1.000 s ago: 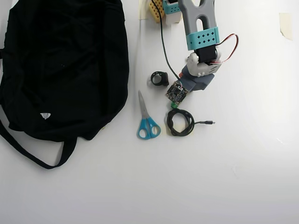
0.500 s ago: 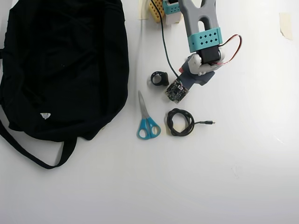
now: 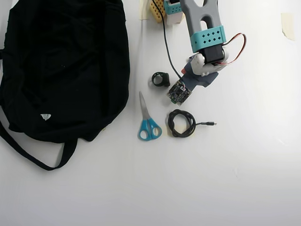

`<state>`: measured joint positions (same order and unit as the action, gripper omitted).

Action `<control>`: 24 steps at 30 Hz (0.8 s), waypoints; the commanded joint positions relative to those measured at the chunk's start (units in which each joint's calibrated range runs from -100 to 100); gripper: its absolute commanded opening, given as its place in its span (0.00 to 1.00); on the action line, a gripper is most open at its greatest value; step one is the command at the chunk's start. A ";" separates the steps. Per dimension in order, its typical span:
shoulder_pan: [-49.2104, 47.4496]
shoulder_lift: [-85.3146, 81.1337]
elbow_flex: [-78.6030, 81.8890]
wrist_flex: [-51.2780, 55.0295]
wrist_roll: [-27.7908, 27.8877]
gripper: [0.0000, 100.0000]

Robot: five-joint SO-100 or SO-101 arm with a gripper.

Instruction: Put the green marker into the black bag

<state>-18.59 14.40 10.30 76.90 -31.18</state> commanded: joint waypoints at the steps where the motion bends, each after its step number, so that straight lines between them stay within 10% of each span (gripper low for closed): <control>1: -0.41 -1.29 -2.48 0.53 0.51 0.02; 24: 6.17 -18.39 -2.21 12.94 16.92 0.02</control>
<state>-15.28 1.87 10.30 87.12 -16.68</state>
